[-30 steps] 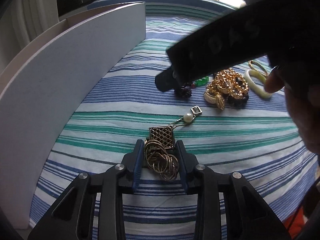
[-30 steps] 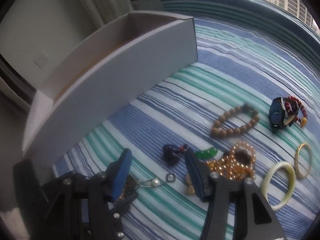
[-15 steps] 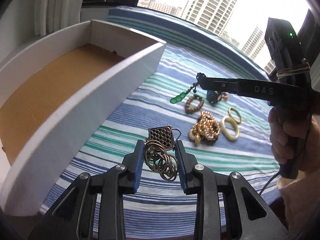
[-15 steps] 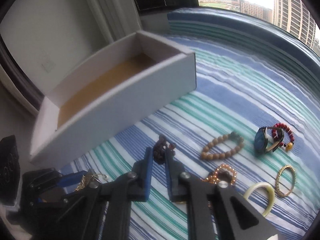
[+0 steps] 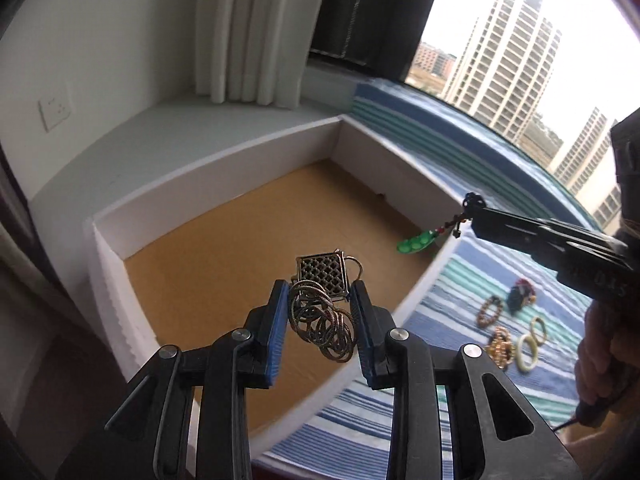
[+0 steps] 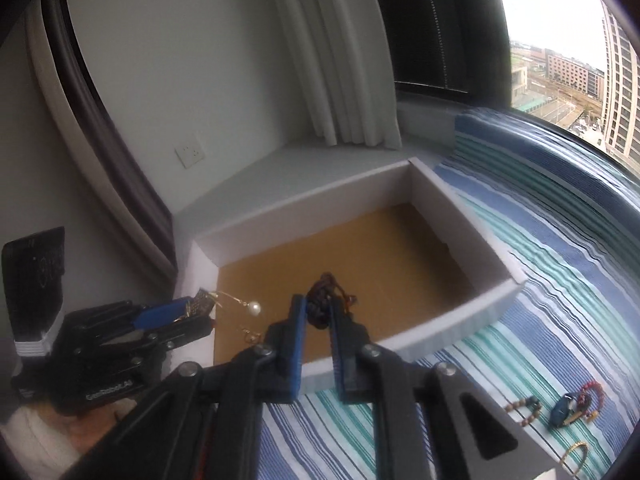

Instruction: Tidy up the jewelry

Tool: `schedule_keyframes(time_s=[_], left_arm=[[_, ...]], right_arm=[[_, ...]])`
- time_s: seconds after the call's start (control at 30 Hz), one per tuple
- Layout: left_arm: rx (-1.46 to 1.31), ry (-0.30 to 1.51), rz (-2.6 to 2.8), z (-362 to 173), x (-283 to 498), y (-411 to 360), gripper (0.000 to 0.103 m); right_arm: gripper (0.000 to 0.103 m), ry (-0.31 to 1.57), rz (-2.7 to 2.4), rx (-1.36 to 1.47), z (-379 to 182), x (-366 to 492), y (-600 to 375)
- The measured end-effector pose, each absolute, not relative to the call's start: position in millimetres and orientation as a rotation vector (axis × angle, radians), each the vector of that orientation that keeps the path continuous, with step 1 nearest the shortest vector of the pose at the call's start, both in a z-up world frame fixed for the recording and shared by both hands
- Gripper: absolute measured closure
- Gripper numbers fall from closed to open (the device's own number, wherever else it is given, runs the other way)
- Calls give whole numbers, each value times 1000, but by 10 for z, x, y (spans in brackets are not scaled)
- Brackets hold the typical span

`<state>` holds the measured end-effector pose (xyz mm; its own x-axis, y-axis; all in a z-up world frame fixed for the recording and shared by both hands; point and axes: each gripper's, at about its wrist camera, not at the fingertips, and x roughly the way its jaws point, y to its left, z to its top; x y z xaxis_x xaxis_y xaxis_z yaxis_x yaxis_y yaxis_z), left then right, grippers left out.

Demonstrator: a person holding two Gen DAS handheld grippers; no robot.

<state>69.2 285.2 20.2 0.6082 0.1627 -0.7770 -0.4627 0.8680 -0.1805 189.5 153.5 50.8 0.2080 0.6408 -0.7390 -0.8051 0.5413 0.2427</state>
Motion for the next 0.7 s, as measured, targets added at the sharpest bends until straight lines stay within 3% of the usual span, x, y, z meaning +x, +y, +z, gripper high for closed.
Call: schedule_keyframes(time_s=[0.2, 0.27, 0.3, 0.33, 0.4, 0.43, 0.57, 0.7], left_arm=[[-362, 964, 513, -481, 685, 3097, 70], [-336, 974, 555, -606, 642, 3117, 64], [-314, 973, 572, -639, 628, 3111, 50], [-292, 970, 589, -657, 612, 3105, 34], [-245, 943, 628, -649, 580, 3096, 23], [-222, 924, 646, -631, 564, 3085, 19], [-118, 831, 718, -555, 528, 2998, 10], [-37, 910, 727, -660, 625, 2921, 9]], right_arm=[[91, 1017, 1002, -286, -254, 1931, 2111], [89, 1055, 970, -301, -453, 1929, 2167], [88, 1060, 945, -313, -523, 1925, 2185], [73, 1064, 932, -320, -578, 1919, 2192], [59, 1071, 926, -328, -658, 1907, 2186], [59, 1078, 927, -334, -705, 1898, 2181], [59, 1039, 932, -392, -809, 1819, 2160], [59, 1053, 923, -375, -841, 1828, 2147]])
